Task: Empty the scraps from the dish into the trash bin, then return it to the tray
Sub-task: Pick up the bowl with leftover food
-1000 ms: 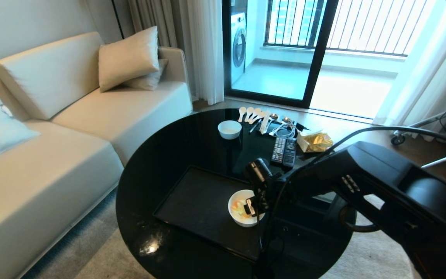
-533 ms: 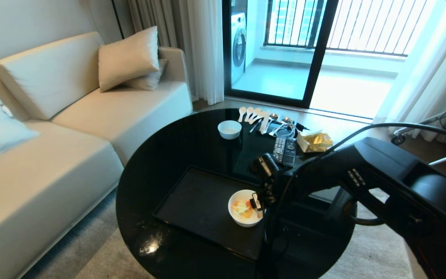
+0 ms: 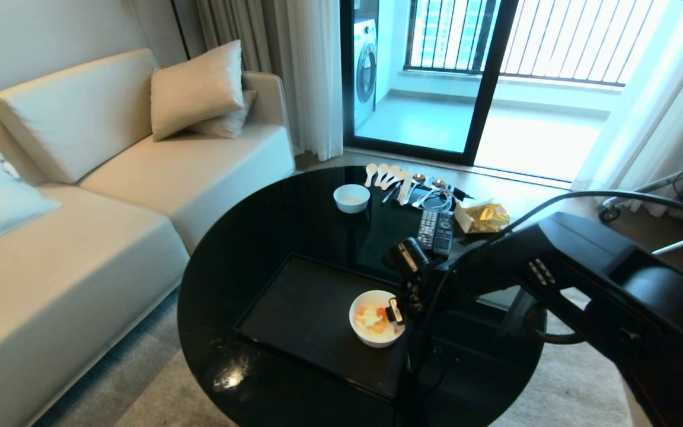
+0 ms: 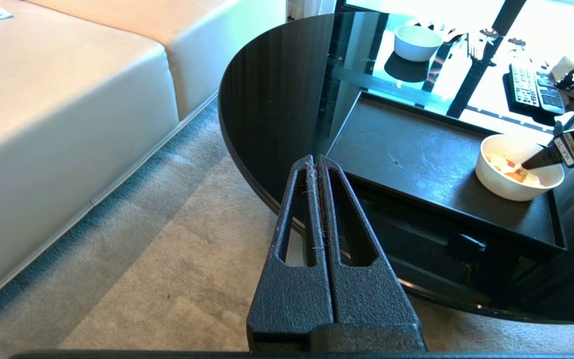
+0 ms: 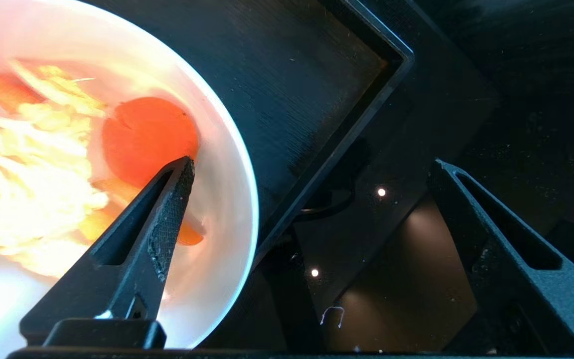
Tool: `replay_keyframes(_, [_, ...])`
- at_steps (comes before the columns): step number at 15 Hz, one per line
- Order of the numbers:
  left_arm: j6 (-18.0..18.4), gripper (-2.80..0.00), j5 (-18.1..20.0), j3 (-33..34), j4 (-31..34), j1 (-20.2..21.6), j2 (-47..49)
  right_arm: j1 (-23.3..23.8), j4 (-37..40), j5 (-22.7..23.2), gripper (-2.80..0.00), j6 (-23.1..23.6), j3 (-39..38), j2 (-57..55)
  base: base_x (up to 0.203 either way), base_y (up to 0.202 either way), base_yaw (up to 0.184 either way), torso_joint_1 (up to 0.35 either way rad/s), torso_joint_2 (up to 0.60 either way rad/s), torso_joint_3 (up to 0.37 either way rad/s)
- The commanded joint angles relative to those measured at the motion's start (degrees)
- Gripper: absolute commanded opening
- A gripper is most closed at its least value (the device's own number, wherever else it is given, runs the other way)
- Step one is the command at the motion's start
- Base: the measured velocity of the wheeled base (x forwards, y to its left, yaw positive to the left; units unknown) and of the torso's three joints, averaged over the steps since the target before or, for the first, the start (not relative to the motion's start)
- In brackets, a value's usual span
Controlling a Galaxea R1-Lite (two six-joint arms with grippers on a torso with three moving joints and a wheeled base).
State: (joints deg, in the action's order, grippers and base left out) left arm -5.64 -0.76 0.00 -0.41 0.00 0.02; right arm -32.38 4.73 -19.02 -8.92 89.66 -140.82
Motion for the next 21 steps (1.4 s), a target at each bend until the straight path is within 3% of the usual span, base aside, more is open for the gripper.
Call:
replay_keyframes(1, [-0.07, -2.8, -0.03, 0.0, -0.02, 0.0, -0.02, 0.42, -0.07, -0.18, 0.0, -0.04, -0.01, -1.12, 0.0, 0.0, 0.0, 0.0, 0.0, 0.0])
replay_keyframes(2, [-0.07, -2.8, -0.03, 0.0, -0.02, 0.0, -0.02, 0.56, -0.07, -0.23, 0.0, -0.04, -0.01, -1.21, 0.0, 0.0, 0.0, 0.0, 0.0, 0.0])
replay_keyframes(3, [-0.07, -2.8, -0.03, 0.0, -0.02, 0.0, -0.02, 0.56, -0.07, -0.15, -2.8, -0.04, -0.01, -1.3, 0.0, 0.0, 0.0, 0.0, 0.0, 0.0])
replay_keyframes(21, [-0.07, -2.8, -0.03, 0.0, -0.02, 0.0, -0.02, -0.93, -0.07, -0.14, -2.8, -0.08, -1.53, 1.82, 0.0, 0.0, 0.0, 0.0, 0.0, 0.0])
